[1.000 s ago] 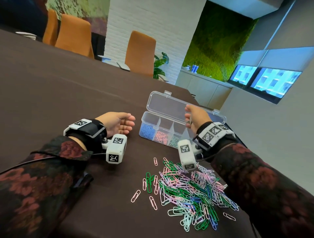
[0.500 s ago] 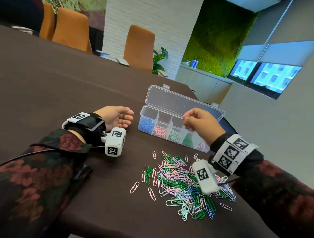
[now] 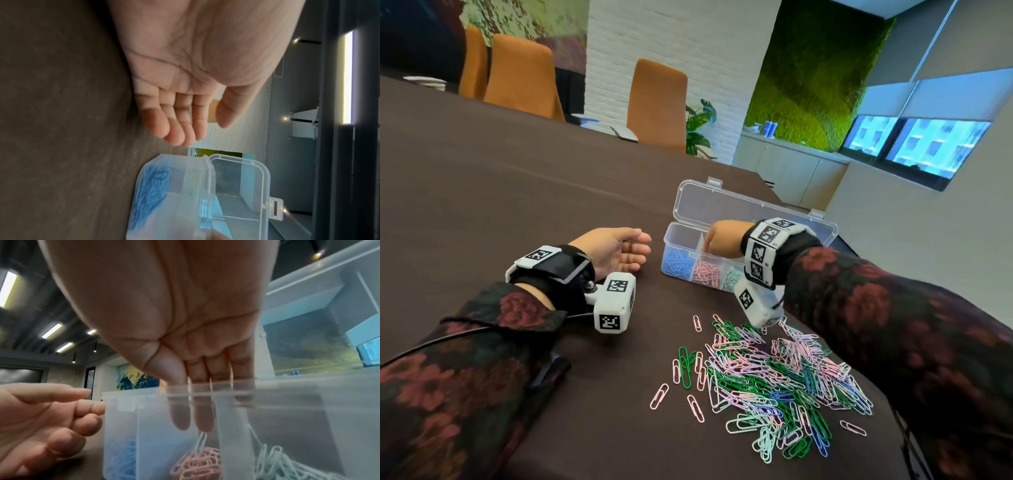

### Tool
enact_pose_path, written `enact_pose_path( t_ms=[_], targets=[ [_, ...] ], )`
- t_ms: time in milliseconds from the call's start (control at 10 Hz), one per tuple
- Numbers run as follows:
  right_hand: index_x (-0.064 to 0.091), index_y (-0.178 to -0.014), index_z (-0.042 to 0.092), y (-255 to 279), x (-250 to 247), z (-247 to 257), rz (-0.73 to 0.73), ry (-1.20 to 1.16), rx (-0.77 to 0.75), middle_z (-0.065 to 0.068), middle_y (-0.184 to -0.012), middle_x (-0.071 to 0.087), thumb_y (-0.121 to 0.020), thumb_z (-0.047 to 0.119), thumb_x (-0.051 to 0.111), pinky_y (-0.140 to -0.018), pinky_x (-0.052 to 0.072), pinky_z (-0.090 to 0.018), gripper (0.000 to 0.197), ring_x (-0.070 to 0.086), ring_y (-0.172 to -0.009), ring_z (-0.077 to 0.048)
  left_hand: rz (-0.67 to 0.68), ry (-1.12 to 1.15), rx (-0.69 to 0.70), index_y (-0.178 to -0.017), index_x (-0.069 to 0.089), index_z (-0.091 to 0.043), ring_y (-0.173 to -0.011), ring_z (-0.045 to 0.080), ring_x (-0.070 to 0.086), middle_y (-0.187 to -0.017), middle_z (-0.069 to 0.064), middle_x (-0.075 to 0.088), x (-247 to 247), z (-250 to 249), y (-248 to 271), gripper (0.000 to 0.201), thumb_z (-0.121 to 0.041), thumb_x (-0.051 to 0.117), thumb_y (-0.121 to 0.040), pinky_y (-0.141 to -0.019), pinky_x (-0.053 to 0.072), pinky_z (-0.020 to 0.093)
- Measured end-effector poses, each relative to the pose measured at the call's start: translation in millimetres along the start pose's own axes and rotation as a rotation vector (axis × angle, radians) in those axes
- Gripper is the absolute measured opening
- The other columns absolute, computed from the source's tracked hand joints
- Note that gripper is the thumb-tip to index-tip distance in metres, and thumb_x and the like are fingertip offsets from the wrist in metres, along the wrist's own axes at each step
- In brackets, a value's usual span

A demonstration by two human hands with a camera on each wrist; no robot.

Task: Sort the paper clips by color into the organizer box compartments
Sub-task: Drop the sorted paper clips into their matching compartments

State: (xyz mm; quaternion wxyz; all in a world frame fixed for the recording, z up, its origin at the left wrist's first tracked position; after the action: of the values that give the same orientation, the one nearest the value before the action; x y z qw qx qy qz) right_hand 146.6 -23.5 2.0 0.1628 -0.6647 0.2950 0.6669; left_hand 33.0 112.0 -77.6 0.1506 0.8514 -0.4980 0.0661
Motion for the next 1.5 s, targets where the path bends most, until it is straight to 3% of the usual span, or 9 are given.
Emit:
enact_pose_path(
  t_ms=[100, 500, 800, 900, 1100, 1200, 1300, 1400, 1500],
  targets=[
    [0.059, -0.124, 0.004, -10, 6, -2, 0.039, 0.024, 0.039, -0.012, -0.129, 0.058, -0.098, 0.015, 0.038, -0.1, 0.042, -0.034, 0.035, 0.053, -0.118, -0.029, 0.008, -0.002, 0.001, -0.092, 0.061, -0.009, -0.049, 0.01, 0.06, -0.07, 0.003, 0.062, 1, 0, 0, 0.023, -0.023, 0.043, -0.099, -0.047, 0.05, 0.018],
    [0.051, -0.128, -0.006, -14, 11, 5, 0.025, 0.014, 0.124, -0.018, -0.134, 0.051, -0.1, 0.007, 0.032, -0.099, 0.038, -0.034, 0.036, 0.05, -0.122, -0.032, 0.015, -0.018, 0.009, -0.092, 0.06, -0.01, -0.053, 0.011, 0.058, -0.076, 0.004, 0.059, 4, 0, 3, 0.023, -0.023, 0.042, -0.099, -0.047, 0.05, 0.018],
    [0.052, -0.126, -0.007, -12, 10, 6, 0.008, 0.038, 0.133, -0.019, -0.132, 0.053, -0.099, 0.005, 0.033, -0.094, 0.041, -0.032, 0.035, 0.054, -0.113, -0.032, 0.024, -0.02, 0.014, -0.093, 0.06, -0.01, -0.051, 0.01, 0.059, -0.076, 0.005, 0.059, 3, 0, 2, 0.023, -0.023, 0.042, -0.099, -0.047, 0.05, 0.018],
    [0.054, -0.126, -0.004, -14, 11, 6, 0.021, 0.087, 0.122, -0.017, -0.131, 0.055, -0.099, 0.008, 0.04, -0.093, 0.042, -0.03, 0.033, 0.053, -0.119, -0.03, 0.024, -0.018, 0.016, -0.094, 0.06, -0.01, -0.051, 0.01, 0.059, -0.077, 0.005, 0.058, 3, 0, 1, 0.023, -0.023, 0.042, -0.099, -0.047, 0.05, 0.018],
    [0.063, -0.116, 0.004, -28, 14, -1, 0.064, 0.1, 0.143, -0.01, -0.109, 0.063, -0.09, 0.02, 0.061, -0.079, 0.044, -0.03, 0.031, 0.054, -0.088, -0.024, 0.027, -0.013, 0.014, -0.093, 0.059, -0.01, -0.049, 0.01, 0.059, -0.076, 0.005, 0.058, 4, 0, 2, 0.023, -0.023, 0.042, -0.099, -0.047, 0.05, 0.018],
    [0.065, -0.113, 0.005, -32, 17, -4, 0.11, 0.053, 0.128, -0.006, -0.101, 0.066, -0.088, 0.019, 0.062, -0.072, 0.05, -0.024, 0.028, 0.063, -0.087, -0.024, 0.027, -0.01, 0.013, -0.093, 0.06, -0.01, -0.05, 0.01, 0.059, -0.076, 0.005, 0.058, 3, 0, 2, 0.023, -0.023, 0.042, -0.099, -0.047, 0.05, 0.018],
    [0.067, -0.107, 0.006, -32, 16, -7, 0.114, -0.027, 0.131, -0.005, -0.088, 0.066, -0.086, 0.012, 0.062, -0.046, 0.045, -0.016, 0.022, 0.058, -0.063, -0.012, 0.026, -0.02, 0.015, -0.093, 0.06, -0.011, -0.051, 0.01, 0.059, -0.077, 0.004, 0.058, 4, 0, 2, 0.022, -0.023, 0.042, -0.099, -0.048, 0.05, 0.018],
    [0.073, -0.08, 0.019, -34, 15, -5, 0.191, 0.118, 0.198, -0.002, -0.094, 0.072, -0.071, 0.038, 0.077, -0.072, 0.055, -0.03, 0.021, 0.066, -0.073, -0.02, 0.028, -0.032, 0.016, -0.093, 0.06, -0.011, -0.055, 0.011, 0.058, -0.077, 0.004, 0.059, 4, 0, 2, 0.022, -0.023, 0.043, -0.099, -0.049, 0.05, 0.019],
    [0.071, -0.068, 0.02, -48, 16, -9, 0.205, 0.207, 0.24, 0.0, -0.09, 0.072, -0.052, 0.049, 0.081, -0.087, 0.054, -0.041, 0.035, 0.068, -0.085, -0.025, 0.026, -0.033, 0.016, -0.093, 0.06, -0.011, -0.055, 0.011, 0.058, -0.076, 0.003, 0.059, 4, 0, 3, 0.021, -0.023, 0.044, -0.098, -0.049, 0.05, 0.019]
  ],
)
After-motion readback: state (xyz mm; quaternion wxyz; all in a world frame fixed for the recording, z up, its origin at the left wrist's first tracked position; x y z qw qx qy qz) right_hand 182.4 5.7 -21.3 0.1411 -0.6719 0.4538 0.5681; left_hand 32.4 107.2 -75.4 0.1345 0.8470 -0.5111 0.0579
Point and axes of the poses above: each hand's wrist, its own y-axis away from the middle knuckle, its own x-axis out of the palm, z = x × y, the point moved 6 cm from there along -y, towards the middle knuckle
